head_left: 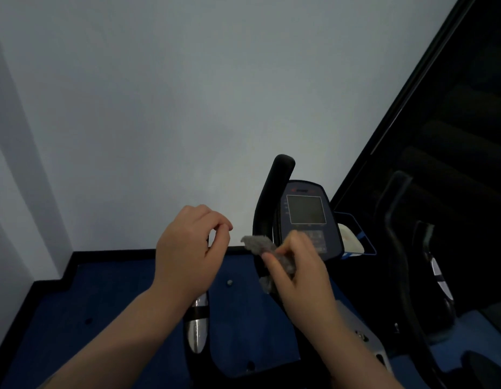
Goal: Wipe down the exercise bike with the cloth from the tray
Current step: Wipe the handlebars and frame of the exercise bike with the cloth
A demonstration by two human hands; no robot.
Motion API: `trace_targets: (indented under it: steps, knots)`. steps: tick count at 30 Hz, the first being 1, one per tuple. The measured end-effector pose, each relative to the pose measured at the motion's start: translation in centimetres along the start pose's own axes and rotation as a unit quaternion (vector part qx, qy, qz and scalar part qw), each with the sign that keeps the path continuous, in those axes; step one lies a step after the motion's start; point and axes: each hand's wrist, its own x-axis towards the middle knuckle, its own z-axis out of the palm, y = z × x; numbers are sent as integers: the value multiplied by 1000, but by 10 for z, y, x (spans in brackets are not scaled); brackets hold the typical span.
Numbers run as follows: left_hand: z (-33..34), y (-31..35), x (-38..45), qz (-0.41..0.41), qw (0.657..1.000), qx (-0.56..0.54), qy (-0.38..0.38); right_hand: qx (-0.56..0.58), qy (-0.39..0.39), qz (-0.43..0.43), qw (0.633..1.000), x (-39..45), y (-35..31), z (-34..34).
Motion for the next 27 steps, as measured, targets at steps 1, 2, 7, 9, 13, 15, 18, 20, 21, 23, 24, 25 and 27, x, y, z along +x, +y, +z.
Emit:
trace_targets:
  steps: [1,2,7,9,13,15,18,20,21,23,24,25,27]
  knots:
    - [0,1,0,-1,1000,0,-2,-7,-1,-8,1000,7,-2,0]
    - [-1,1,1,0,1000,4,-3,-6,3,-10,1000,17,-6,2]
    - [-2,0,1,2,1000,20,-19,-2,62,10,998,43,-18,18]
    - [-2,1,1,0,1000,21,-20,19,38,13,999,26,-11,13]
    - [-2,0,1,0,1000,17,-25,23,-19,16,999,13,-5,-8]
    - [-3,-1,1,-1,999,15,-30,32,66,-15,997,33,-15,-24]
    - [-3,-3,0,4,999,14,-29,52,205,-66,975,83,-37,-45]
    - [-3,-3,0,8,999,11,-31,52,185,-65,979,110,-45,-47]
    - [-3,-3,0,9,999,10,-30,46,163,-60,984,115,-44,-43]
    - [-2,-4,0,11,1000,8,-27,67,171,-52,982,106,-36,-29]
    - [-2,-4,0,12,1000,7,-28,93,196,-47,975,96,-31,-23]
    - [-2,-3,-1,11,999,3,-30,123,218,-40,967,85,-26,-17]
    - [-2,-3,0,10,1000,-1,-27,171,216,-22,961,74,-19,-15]
